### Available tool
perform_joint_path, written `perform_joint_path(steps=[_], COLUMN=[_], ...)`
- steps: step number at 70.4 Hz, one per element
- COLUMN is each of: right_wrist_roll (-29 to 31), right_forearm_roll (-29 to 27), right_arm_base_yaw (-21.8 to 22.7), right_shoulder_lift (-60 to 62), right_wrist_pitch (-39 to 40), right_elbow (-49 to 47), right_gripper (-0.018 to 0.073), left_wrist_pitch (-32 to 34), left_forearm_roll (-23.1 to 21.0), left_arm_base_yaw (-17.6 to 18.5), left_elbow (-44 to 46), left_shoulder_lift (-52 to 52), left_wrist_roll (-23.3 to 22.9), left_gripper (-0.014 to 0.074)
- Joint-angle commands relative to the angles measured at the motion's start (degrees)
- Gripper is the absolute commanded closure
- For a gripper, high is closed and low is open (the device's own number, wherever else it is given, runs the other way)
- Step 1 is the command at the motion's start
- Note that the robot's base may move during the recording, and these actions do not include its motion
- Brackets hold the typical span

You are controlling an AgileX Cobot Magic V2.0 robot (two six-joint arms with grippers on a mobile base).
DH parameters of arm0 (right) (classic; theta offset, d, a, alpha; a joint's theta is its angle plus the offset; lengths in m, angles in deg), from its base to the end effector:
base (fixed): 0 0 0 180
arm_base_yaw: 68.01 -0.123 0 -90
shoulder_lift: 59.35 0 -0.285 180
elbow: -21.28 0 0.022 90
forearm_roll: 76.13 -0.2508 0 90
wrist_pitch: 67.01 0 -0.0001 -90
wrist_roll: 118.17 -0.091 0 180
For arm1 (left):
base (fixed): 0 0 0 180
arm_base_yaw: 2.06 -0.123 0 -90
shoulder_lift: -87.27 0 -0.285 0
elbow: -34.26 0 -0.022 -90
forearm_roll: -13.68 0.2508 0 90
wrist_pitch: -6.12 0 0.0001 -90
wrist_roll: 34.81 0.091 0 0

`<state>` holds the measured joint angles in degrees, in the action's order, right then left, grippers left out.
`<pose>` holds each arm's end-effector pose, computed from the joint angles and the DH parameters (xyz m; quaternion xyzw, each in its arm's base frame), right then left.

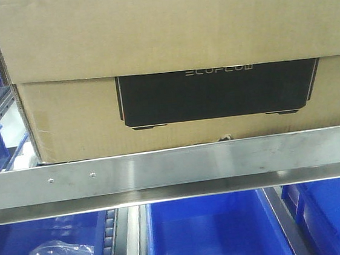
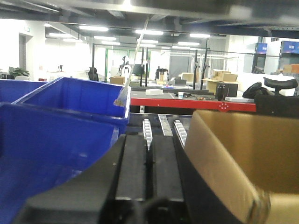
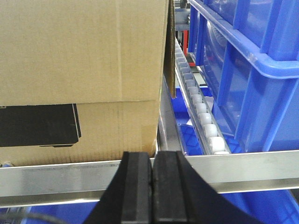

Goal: Grab box from left shelf to table start
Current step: 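Close both grippers on the side walls of the cardboard box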

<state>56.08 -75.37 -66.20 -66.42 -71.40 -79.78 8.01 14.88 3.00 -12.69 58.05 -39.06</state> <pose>0.0568 -0.0019 0.1967 0.0425 0.7083 0.0192 0.7044 0.0769 -0.0069 0.3680 0.0109 0.6037 -0.0566 0.7951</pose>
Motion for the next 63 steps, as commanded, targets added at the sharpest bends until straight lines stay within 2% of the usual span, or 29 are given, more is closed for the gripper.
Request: perform_joint_path(steps=[1,3,8,14,26,36,41,51,63], right_wrist_roll=[0.22,0.22,0.22,0.22,0.22,0.22,0.22,0.22,0.22], right_forearm_roll=[-0.01,-0.01,-0.01,-0.01,-0.01,-0.01,-0.01,-0.01,-0.01], right_arm_base_yaw=[-0.03,-0.03,-0.03,-0.03,-0.03,-0.03,-0.03,-0.03,-0.03], right_shoulder_lift=[0.66,0.66,0.66,0.66,0.66,0.66,0.66,0.66,0.66], right_wrist_pitch=[5.23,5.23,5.23,5.23,5.23,5.23,5.23,5.23,5.23], right_elbow=[-1.02,-1.02,-1.02,-1.02,-1.02,-1.02,-1.02,-1.02,-1.02], right_gripper=[0.0502,0.0502,0.0502,0.0502,0.0502,0.0502,0.0502,0.0502,0.0502], left_wrist_pitch=[1.14,-0.38,-3.80,-8.99,-25.91,-39.88,-44.57,-49.69,-50.79], left_forearm_roll=[0.14,0.03,-0.56,-4.33,-11.51,-11.72,-12.94,-15.54,-15.55], left_arm_base_yaw=[1.12,1.58,2.83,4.26,8.01,10.91,11.51,11.51,11.51], left_elbow=[7.02,8.96,13.05,17.73,32.69,47.40,53.60,63.78,69.10], left_shoulder_lift=[-5.67,-7.98,-12.07,-17.34,-29.02,-41.66,-47.23,-57.14,-64.93], left_wrist_roll=[-0.34,-0.34,-0.34,-0.34,-0.34,-0.34,-0.56,-1.12,-2.42], left_gripper=[0.0462,0.0361,0.0191,0.0119,0.0118,0.0122,0.0124,0.0135,0.0168])
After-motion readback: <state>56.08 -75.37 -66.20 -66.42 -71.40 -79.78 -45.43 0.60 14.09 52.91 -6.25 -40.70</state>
